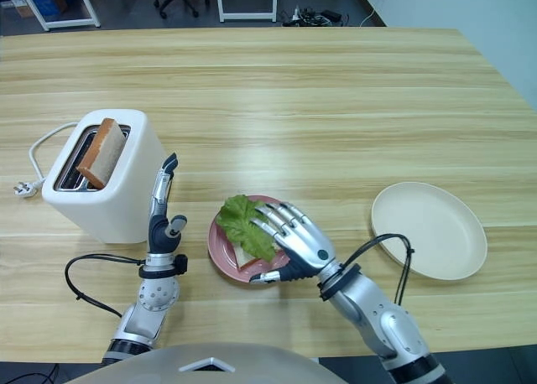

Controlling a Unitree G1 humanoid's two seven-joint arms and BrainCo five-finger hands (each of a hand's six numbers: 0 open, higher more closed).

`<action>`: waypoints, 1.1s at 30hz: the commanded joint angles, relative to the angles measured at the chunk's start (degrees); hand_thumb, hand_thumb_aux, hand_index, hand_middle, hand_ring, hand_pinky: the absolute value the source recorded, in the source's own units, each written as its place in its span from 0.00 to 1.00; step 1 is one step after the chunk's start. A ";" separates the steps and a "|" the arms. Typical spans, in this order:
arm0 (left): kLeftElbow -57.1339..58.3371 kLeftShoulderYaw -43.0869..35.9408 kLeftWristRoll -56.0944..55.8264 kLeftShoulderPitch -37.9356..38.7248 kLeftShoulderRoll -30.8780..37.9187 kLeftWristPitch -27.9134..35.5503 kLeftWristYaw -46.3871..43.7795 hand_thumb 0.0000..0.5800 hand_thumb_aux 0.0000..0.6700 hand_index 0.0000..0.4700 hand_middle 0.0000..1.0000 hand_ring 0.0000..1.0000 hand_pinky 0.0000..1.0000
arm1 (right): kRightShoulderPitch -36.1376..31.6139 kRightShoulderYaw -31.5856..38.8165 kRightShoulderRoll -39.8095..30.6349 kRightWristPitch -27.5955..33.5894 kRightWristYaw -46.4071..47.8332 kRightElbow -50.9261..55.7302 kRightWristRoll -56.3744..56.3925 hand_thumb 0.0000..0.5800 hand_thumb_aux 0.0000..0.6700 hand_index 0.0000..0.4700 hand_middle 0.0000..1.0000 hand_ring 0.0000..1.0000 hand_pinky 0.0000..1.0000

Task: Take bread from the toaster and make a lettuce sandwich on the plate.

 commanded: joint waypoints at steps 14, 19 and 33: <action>-29.15 24.38 27.22 -4.89 13.87 32.07 -18.74 0.00 0.00 0.00 0.00 0.00 0.00 | 1.67 -11.95 12.27 2.61 -3.06 4.43 23.28 0.00 0.00 0.00 0.00 0.00 0.00; -22.43 23.15 28.85 -3.62 15.23 41.14 -23.85 0.00 0.00 0.00 0.00 0.00 0.00 | 1.43 -15.93 13.00 2.22 -2.77 4.62 27.93 0.00 0.00 0.00 0.00 0.00 0.00; -20.28 18.62 22.42 -1.84 15.51 45.63 -24.14 1.00 1.00 1.00 0.00 0.00 0.00 | 1.49 -16.30 13.94 1.19 -2.56 5.76 26.91 0.00 0.00 0.00 0.00 0.00 0.00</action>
